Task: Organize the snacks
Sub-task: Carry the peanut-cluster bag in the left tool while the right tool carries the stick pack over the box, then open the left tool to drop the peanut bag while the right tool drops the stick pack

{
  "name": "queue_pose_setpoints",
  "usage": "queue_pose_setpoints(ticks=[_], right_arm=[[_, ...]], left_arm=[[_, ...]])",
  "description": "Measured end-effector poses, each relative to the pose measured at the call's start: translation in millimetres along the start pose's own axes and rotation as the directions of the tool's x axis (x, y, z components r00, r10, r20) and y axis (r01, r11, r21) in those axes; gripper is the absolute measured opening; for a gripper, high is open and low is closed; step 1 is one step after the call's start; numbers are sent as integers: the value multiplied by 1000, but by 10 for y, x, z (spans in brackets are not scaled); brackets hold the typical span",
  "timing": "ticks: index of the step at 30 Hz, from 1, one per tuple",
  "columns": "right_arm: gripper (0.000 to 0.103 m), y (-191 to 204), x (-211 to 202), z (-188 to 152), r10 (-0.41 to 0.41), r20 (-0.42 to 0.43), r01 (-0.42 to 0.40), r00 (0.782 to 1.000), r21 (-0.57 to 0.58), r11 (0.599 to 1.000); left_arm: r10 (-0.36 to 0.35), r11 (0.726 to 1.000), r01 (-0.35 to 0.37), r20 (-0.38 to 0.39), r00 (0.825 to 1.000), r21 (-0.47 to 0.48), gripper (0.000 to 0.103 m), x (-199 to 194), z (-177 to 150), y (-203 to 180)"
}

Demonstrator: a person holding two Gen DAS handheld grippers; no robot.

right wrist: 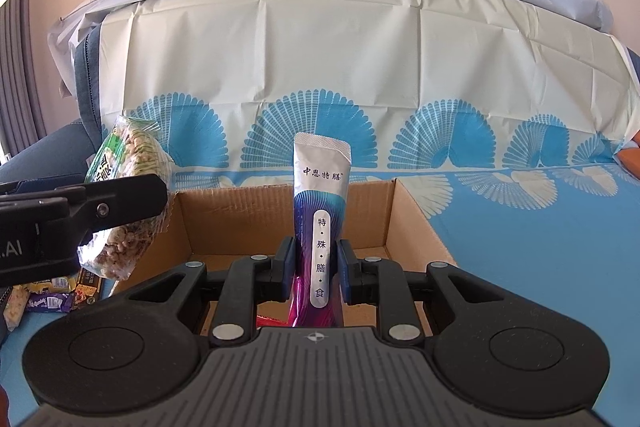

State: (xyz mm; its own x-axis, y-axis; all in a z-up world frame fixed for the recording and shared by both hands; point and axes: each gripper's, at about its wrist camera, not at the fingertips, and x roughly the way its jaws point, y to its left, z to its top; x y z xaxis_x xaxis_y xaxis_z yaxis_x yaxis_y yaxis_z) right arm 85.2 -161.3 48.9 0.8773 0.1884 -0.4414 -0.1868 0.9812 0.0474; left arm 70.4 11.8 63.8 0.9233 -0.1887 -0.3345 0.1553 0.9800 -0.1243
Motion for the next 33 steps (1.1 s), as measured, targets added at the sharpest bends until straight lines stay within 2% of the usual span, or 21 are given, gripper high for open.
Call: queue_pose_setpoints(ticks=[21, 25, 27, 28, 29, 33], right_arm=[[23, 36, 8, -1, 10, -2, -10, 1000, -9, 1000], [25, 36, 16, 0, 14, -9, -14, 1000, -10, 1000], [37, 43, 26, 4, 5, -14, -5, 1000, -9, 1000], [58, 51, 26, 5, -5, -12, 5, 1000, -6, 1000], [71, 60, 21, 8, -16, -6, 16, 1000, -2, 1000], [73, 113, 20, 15, -9, -2, 9, 1000, 10, 1000]], left_arm=[[0, 1000, 0, 2, 1000, -5, 88, -4, 11, -16], [-13, 1000, 13, -10, 1000, -13, 91, 14, 18, -11], [-11, 1000, 11, -15, 1000, -9, 95, 22, 21, -9], [-7, 1000, 7, -13, 1000, -6, 97, 23, 26, -5], [-6, 1000, 6, -11, 1000, -7, 98, 16, 26, 4], [18, 1000, -18, -9, 1000, -8, 98, -8, 33, 59]])
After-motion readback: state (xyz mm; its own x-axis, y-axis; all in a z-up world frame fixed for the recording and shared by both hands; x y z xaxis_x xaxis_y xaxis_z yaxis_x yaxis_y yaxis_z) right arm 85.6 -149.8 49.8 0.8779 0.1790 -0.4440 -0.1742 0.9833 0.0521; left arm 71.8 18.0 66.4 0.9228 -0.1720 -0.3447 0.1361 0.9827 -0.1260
